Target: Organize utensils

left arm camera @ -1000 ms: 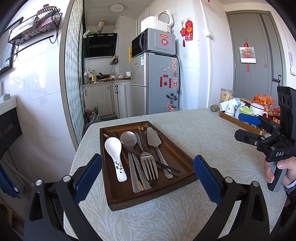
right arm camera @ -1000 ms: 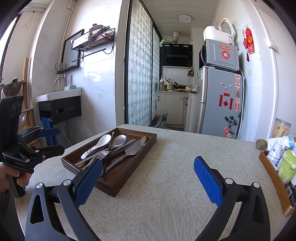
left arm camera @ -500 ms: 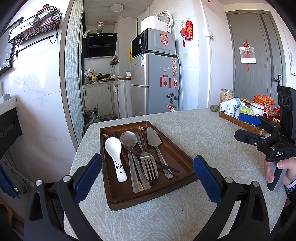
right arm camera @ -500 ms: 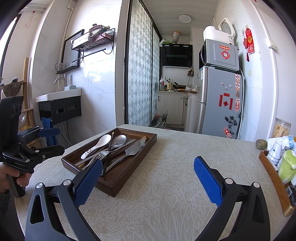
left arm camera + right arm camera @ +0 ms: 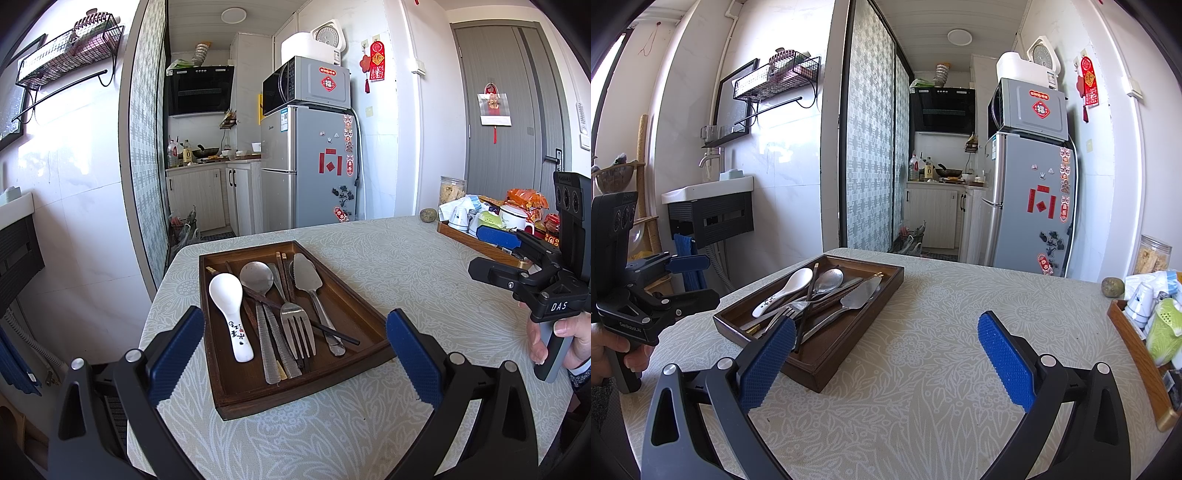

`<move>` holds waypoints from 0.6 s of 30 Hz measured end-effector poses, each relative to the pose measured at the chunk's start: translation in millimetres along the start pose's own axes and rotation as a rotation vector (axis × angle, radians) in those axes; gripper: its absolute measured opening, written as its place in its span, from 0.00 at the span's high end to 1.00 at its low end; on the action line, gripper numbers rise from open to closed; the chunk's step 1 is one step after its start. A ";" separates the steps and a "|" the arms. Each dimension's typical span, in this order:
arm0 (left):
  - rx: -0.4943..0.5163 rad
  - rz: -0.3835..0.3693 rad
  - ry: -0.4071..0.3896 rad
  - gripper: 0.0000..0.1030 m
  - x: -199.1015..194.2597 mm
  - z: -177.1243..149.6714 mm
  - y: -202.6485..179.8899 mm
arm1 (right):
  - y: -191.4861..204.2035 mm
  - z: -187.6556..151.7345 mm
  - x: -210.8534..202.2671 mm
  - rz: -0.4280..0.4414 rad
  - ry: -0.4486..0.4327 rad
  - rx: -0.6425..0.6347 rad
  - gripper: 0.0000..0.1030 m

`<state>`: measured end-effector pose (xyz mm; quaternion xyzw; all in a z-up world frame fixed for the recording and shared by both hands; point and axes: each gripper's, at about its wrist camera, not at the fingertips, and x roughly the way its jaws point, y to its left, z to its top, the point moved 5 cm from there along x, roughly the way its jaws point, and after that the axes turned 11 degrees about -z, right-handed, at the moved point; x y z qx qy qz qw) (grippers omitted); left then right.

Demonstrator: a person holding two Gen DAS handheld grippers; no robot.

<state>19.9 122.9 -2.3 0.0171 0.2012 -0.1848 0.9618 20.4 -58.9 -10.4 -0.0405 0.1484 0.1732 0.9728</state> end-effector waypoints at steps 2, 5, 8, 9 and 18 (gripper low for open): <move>0.000 0.000 0.000 0.03 0.1 0.3 0.3 | 0.0 0.1 0.0 0.000 0.000 0.000 0.03; 0.000 0.000 0.000 0.03 0.1 0.2 0.4 | 0.0 -0.1 0.0 0.000 0.000 0.000 0.03; 0.000 -0.001 0.001 0.03 0.2 0.2 0.4 | 0.0 -0.2 0.1 0.000 0.000 0.000 0.03; 0.001 -0.003 0.002 0.03 -0.4 0.1 -0.2 | 0.0 -0.1 0.0 0.000 0.000 0.000 0.03; 0.003 -0.005 0.009 0.03 0.7 1.5 -2.9 | -1.2 0.8 1.0 -0.007 -0.003 0.004 0.03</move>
